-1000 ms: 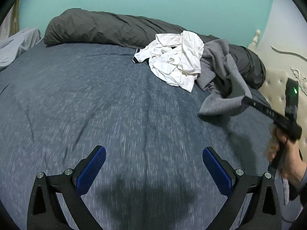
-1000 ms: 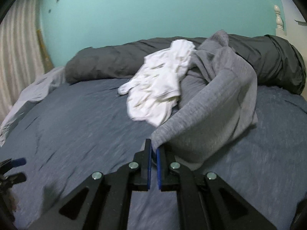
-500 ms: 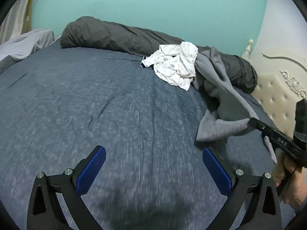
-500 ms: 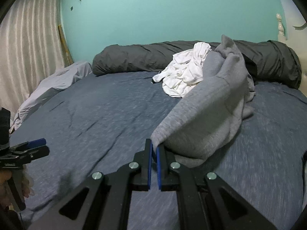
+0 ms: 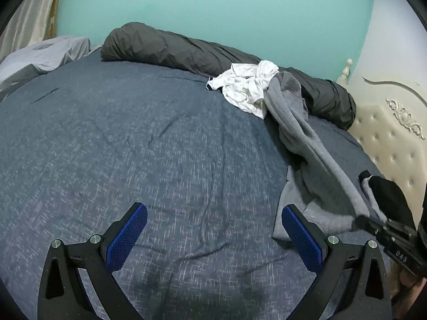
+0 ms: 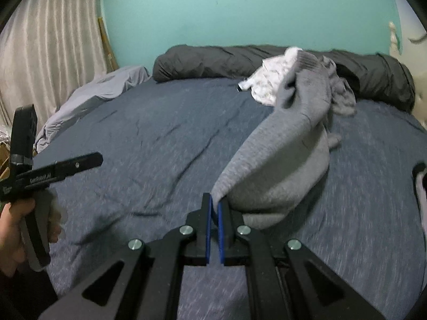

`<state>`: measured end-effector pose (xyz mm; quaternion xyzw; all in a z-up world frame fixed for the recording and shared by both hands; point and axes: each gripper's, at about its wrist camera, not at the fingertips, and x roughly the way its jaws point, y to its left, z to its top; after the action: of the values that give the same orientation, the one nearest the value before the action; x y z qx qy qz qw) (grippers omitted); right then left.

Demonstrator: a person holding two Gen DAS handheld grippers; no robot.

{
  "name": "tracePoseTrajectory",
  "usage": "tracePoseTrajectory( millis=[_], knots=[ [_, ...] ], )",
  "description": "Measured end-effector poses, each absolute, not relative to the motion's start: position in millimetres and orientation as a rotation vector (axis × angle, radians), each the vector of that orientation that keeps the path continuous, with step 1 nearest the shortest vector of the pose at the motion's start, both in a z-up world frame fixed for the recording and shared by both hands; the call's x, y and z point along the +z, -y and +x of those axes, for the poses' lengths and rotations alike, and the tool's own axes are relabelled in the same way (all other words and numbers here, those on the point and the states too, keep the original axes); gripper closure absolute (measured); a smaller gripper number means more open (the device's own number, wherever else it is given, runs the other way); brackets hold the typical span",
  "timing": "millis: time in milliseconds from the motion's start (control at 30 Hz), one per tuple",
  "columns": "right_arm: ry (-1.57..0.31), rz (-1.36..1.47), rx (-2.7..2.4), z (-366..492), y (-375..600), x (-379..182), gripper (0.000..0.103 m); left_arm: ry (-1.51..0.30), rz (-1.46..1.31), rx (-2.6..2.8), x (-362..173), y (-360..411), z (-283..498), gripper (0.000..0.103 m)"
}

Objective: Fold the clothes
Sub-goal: 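Drag the grey sweatshirt with the right gripper across the bed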

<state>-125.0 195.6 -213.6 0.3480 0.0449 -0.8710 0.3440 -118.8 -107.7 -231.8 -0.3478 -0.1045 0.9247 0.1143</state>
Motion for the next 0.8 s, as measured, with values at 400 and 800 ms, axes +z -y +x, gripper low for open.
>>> tracePoseTrajectory(
  millis=[400, 800],
  knots=[
    [0.065, 1.008, -2.389, -159, -243, -220, 0.063, 0.275, -1.043, 2.713, -251, 110, -142, 0.000],
    [0.250, 1.226, -2.489, -290, -241, -250, 0.042, 0.252, -1.056, 2.709, -259, 104, -169, 0.000]
  ],
)
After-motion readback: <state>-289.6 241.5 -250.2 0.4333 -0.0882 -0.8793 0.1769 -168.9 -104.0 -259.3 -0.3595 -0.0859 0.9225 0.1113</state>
